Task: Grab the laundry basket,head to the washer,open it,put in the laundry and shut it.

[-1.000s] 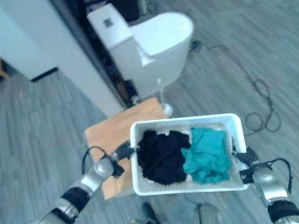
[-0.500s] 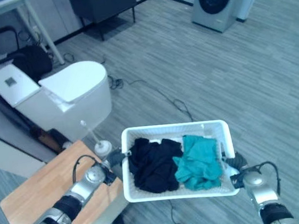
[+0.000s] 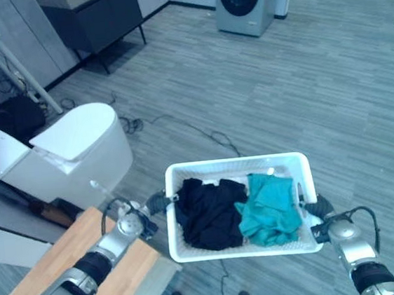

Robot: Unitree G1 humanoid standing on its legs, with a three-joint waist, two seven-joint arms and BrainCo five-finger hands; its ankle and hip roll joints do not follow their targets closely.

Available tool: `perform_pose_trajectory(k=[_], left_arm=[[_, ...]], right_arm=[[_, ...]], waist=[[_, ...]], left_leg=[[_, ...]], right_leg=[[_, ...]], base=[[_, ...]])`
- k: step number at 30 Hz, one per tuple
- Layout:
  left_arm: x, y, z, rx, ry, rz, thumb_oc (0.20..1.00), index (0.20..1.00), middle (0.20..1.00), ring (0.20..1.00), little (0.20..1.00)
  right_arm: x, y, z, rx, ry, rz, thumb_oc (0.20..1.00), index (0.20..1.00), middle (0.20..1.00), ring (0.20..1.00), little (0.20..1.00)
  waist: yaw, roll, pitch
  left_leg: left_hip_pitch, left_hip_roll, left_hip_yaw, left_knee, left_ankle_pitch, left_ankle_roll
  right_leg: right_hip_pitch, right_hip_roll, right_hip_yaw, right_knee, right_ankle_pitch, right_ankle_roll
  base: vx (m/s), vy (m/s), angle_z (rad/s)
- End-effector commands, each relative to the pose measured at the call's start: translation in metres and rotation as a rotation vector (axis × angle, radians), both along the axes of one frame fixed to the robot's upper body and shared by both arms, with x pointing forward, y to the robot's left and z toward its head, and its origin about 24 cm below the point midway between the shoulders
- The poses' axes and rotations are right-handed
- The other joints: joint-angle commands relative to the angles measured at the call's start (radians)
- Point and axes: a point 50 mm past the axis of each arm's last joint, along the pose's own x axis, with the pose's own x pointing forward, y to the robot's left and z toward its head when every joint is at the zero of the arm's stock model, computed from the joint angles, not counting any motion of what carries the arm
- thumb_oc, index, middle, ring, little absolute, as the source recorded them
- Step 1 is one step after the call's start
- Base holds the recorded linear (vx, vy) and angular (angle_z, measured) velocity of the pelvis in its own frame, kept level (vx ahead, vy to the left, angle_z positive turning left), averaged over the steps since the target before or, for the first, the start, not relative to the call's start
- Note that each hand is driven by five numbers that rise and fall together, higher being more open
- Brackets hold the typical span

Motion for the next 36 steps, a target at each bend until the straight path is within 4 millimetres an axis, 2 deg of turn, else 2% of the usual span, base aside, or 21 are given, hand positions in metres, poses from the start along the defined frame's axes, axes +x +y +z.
perform_pose_trajectory(k=[1, 8, 11, 13, 17, 20, 23, 25, 27, 32, 36], left_arm=[[0.033, 0.053, 0.041, 0.054, -0.149, 0.215, 0.2, 0.2, 0.2, 0.2, 0.2], [0.035, 0.051, 0.037, 0.074, -0.129, 0.217, 0.2, 0.2, 0.2, 0.2, 0.2], [0.042, 0.042, 0.042, 0.076, -0.142, 0.209, 0.2, 0.2, 0.2, 0.2, 0.2], [0.043, 0.04, 0.043, 0.075, -0.142, 0.202, 0.2, 0.2, 0.2, 0.2, 0.2], [0.039, 0.038, 0.035, 0.069, -0.107, 0.196, 0.2, 0.2, 0.2, 0.2, 0.2], [0.035, 0.039, 0.024, 0.042, -0.067, 0.227, 0.2, 0.2, 0.2, 0.2, 0.2], [0.033, 0.039, 0.022, 0.039, -0.057, 0.23, 0.2, 0.2, 0.2, 0.2, 0.2], [0.033, 0.037, 0.019, 0.042, -0.048, 0.227, 0.2, 0.2, 0.2, 0.2, 0.2], [0.035, 0.032, 0.02, 0.041, -0.049, 0.219, 0.2, 0.2, 0.2, 0.2, 0.2], [0.039, 0.03, 0.025, 0.042, -0.067, 0.22, 0.2, 0.2, 0.2, 0.2, 0.2], [0.041, 0.028, 0.028, 0.036, -0.077, 0.215, 0.2, 0.2, 0.2, 0.2, 0.2]], right_arm=[[0.0, -0.045, 0.037, -0.054, -0.103, -0.102, 0.2, 0.2, 0.2, 0.2, 0.2], [0.006, -0.048, 0.04, -0.064, -0.104, -0.108, 0.2, 0.2, 0.2, 0.2, 0.2], [0.002, -0.054, 0.043, -0.072, -0.122, -0.133, 0.2, 0.2, 0.2, 0.2, 0.2], [0.001, -0.055, 0.044, -0.073, -0.124, -0.135, 0.2, 0.2, 0.2, 0.2, 0.2], [0.005, -0.051, 0.046, -0.086, -0.122, -0.1, 0.2, 0.2, 0.2, 0.2, 0.2], [0.014, -0.043, 0.049, -0.1, -0.116, -0.043, 0.2, 0.2, 0.2, 0.2, 0.2], [0.016, -0.04, 0.049, -0.102, -0.111, -0.029, 0.2, 0.2, 0.2, 0.2, 0.2], [0.015, -0.04, 0.048, -0.106, -0.105, -0.027, 0.2, 0.2, 0.2, 0.2, 0.2], [0.013, -0.042, 0.046, -0.106, -0.099, -0.032, 0.2, 0.2, 0.2, 0.2, 0.2], [0.017, -0.038, 0.046, -0.103, -0.1, -0.013, 0.2, 0.2, 0.2, 0.2, 0.2], [0.016, -0.039, 0.043, -0.094, -0.095, -0.032, 0.2, 0.2, 0.2, 0.2, 0.2]], waist=[[0.026, -0.037, -0.063], [0.021, -0.025, -0.064], [0.014, -0.019, -0.044], [0.011, -0.016, -0.041], [0.005, -0.002, -0.03], [0.013, 0.0, -0.019], [0.008, 0.0, -0.028], [0.003, 0.002, -0.031], [-0.005, 0.0, -0.027], [-0.007, -0.005, -0.016], [-0.012, -0.008, -0.009]], left_leg=[[-0.05, 0.004, 0.007, 0.093, -0.122, 0.024], [-0.05, 0.025, 0.015, 0.081, -0.094, 0.008], [-0.094, 0.062, -0.013, 0.099, -0.047, -0.015], [-0.099, 0.075, -0.021, 0.1, -0.037, -0.021], [-0.109, 0.135, -0.031, 0.152, 0.012, -0.036], [-0.104, 0.142, -0.019, 0.193, 0.035, -0.032], [-0.089, 0.147, 0.002, 0.173, 0.024, -0.026], [-0.079, 0.16, 0.015, 0.156, 0.043, -0.032], [-0.087, 0.174, 0.016, 0.161, 0.078, -0.04], [-0.089, 0.163, 0.002, 0.169, 0.072, -0.039], [-0.094, 0.167, 0.019, 0.175, 0.087, -0.045]], right_leg=[[0.015, -0.087, 0.005, 0.066, -0.092, 0.098], [0.02, -0.068, 0.016, 0.014, -0.07, 0.094], [0.033, -0.024, 0.038, -0.022, -0.081, 0.071], [0.038, -0.011, 0.039, -0.022, -0.087, 0.064], [0.059, 0.039, 0.055, -0.022, -0.1, 0.04], [0.059, 0.045, 0.077, -0.022, -0.089, 0.035], [0.062, 0.047, 0.076, -0.022, -0.093, 0.036], [0.067, 0.05, 0.072, -0.022, -0.097, 0.036], [0.073, 0.05, 0.061, -0.022, -0.097, 0.036], [0.072, 0.035, 0.051, -0.02, -0.091, 0.04], [0.079, 0.023, 0.038, -0.02, -0.092, 0.045]], base=[[-0.07, -0.003, -0.07], [-0.08, -0.039, -0.04], [-0.15, -0.137, 0.01], [-0.06, -0.115, 0.08], [-0.04, -0.165, -0.01], [-0.02, -0.1, -0.35], [0.03, -0.044, -0.44], [0.06, -0.04, -0.07], [0.04, -0.035, 0.07], [0.03, -0.005, 0.12], [0.04, 0.026, 0.02]])
